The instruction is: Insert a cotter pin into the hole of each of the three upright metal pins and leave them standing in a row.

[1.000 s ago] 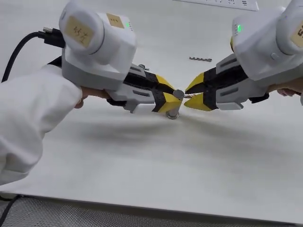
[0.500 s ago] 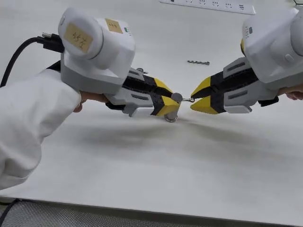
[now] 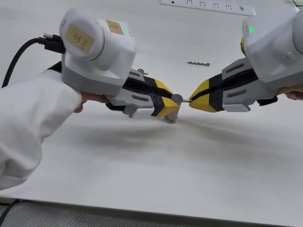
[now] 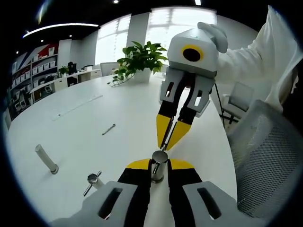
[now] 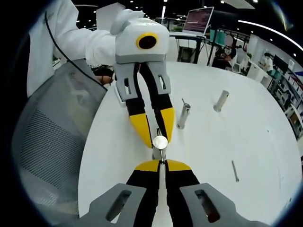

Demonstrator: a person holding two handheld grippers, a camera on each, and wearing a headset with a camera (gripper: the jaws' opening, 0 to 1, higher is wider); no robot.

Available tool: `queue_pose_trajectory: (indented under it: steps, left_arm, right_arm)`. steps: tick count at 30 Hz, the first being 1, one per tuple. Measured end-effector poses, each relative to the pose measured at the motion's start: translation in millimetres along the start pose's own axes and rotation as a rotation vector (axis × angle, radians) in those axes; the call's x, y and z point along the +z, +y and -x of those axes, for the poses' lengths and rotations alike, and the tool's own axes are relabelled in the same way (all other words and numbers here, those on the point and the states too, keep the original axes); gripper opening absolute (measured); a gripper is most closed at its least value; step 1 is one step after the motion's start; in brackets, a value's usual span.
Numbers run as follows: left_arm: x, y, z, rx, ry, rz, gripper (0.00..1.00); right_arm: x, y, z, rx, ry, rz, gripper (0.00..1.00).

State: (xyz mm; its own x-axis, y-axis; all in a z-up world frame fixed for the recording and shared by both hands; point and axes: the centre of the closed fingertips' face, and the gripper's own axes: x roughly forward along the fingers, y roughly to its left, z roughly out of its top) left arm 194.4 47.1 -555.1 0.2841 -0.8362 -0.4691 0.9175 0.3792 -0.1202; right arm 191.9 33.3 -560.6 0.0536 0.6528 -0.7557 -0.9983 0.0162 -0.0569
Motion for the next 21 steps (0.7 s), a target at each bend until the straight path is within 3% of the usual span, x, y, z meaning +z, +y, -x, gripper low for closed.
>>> queue_pose_trajectory:
  steps: [21]
  left_arm:
    - [-0.4,0.3,-1.5,0.001,0.002,-0.011,0.10]
  right_arm:
    - [4.6,-0.4,-8.2,0.009,0.010,0.093,0.00]
